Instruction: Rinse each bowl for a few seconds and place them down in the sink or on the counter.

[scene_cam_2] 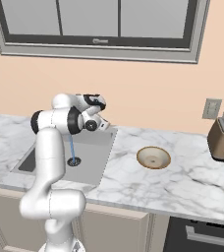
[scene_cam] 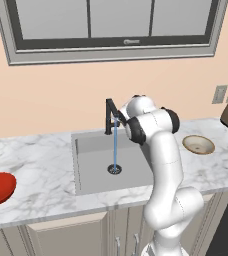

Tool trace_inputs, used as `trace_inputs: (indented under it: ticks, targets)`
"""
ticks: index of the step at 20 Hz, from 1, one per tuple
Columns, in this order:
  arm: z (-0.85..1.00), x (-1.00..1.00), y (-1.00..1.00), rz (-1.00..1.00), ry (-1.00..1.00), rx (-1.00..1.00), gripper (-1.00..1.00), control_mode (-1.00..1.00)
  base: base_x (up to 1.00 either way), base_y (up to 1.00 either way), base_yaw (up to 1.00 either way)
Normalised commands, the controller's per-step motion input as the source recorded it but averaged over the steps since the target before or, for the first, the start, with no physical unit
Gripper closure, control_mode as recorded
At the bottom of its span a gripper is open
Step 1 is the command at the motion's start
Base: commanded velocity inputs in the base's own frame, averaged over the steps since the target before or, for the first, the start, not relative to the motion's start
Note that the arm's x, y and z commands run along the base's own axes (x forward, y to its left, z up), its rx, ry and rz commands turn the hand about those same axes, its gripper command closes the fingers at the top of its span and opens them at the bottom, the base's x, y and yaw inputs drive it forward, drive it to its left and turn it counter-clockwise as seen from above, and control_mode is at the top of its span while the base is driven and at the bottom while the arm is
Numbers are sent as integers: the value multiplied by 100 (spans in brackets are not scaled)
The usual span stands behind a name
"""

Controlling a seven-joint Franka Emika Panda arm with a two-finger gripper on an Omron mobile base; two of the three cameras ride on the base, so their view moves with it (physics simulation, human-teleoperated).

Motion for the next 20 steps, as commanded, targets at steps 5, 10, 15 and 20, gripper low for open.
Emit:
trace_inputs:
  ticks: [5, 10, 15, 20]
  targets:
    - [46, 0, -23, -2, -2, 5, -100, -100, 0, 0, 0]
    - [43, 0, -32, -2, -2, 6, -100, -100, 0, 0, 0]
    - [9, 3, -44, -8, 0, 2, -100, -100, 0, 0, 0]
    - [12, 2, -41, -11, 0, 2, -100, -100, 0, 0, 0]
